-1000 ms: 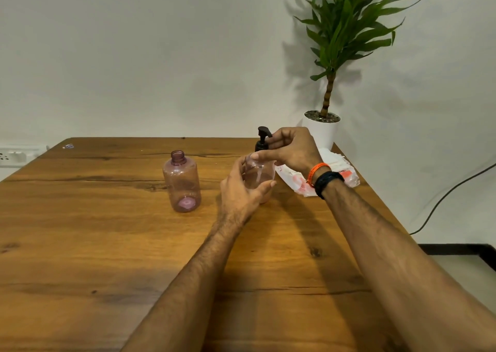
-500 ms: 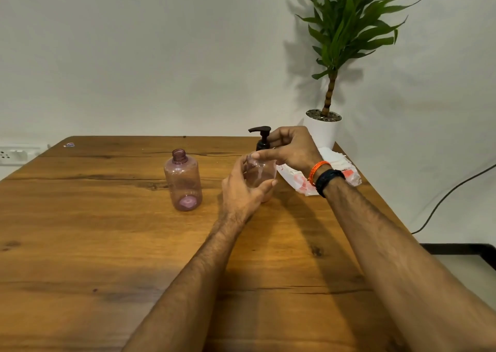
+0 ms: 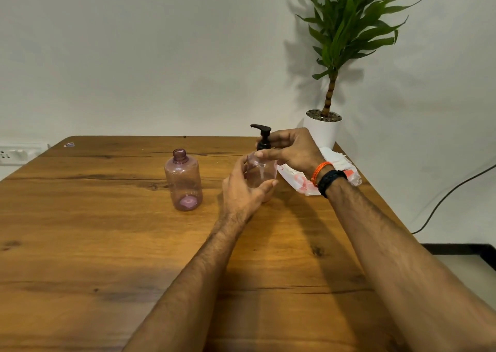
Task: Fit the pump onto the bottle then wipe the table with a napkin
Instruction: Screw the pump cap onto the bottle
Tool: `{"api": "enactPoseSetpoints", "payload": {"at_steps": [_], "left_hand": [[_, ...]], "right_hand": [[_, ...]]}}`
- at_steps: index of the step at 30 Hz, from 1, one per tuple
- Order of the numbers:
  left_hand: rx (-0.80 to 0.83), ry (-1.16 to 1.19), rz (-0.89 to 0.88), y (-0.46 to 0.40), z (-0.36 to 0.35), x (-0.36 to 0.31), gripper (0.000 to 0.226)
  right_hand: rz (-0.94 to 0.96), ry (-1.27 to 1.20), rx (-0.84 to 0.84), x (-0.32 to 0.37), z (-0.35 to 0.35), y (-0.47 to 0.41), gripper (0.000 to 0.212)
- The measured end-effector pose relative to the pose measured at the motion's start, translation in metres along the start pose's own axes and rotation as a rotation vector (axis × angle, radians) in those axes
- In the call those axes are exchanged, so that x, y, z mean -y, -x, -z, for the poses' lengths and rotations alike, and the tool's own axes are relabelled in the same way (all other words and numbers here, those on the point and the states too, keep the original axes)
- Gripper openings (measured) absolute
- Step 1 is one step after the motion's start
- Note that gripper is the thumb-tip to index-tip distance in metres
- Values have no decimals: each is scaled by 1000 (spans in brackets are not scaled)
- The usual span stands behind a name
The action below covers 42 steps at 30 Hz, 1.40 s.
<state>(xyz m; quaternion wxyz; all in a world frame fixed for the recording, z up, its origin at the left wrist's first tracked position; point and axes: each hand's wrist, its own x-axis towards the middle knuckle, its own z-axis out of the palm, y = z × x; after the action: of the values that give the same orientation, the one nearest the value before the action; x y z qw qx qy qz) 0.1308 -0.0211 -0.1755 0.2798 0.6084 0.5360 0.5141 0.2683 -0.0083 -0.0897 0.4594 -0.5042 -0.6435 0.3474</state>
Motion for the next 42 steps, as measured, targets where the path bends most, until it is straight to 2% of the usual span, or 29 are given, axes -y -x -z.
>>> {"api": "enactPoseSetpoints", "payload": {"at_steps": [8, 11, 17, 22, 25, 27, 30, 35, 38, 42], "left_hand": [[-25, -55, -24, 1, -1, -2, 70], [-32, -47, -35, 3, -2, -3, 68], [-5, -5, -8, 5, 1, -7, 70], [57, 51, 54, 9, 6, -12, 85], [109, 95, 132, 10, 13, -14, 104], [82, 99, 168, 14, 18, -18, 107], [-11, 101, 123, 27, 31, -22, 84], [-133, 141, 34, 57, 73, -26, 44], [-208, 123, 53, 67, 108, -21, 37], [-244, 60, 111, 66, 150, -8, 41]], "right_hand": [[-9, -25, -237, -2, -15, 5, 52], [-21, -34, -315, -3, -22, 9, 49], [-40, -66, -323, -4, -28, 12, 44], [-28, -93, -241, -10, -18, 22, 39], [-34, -85, -355, -16, -14, 34, 31], [-7, -43, -473, -20, -15, 45, 24], [81, 32, -538, -18, -19, 62, 16], [190, 93, -467, -4, -42, 73, 11], [181, 113, -382, 4, -66, 71, 15], [124, 148, -247, 11, -103, 63, 25]]}}
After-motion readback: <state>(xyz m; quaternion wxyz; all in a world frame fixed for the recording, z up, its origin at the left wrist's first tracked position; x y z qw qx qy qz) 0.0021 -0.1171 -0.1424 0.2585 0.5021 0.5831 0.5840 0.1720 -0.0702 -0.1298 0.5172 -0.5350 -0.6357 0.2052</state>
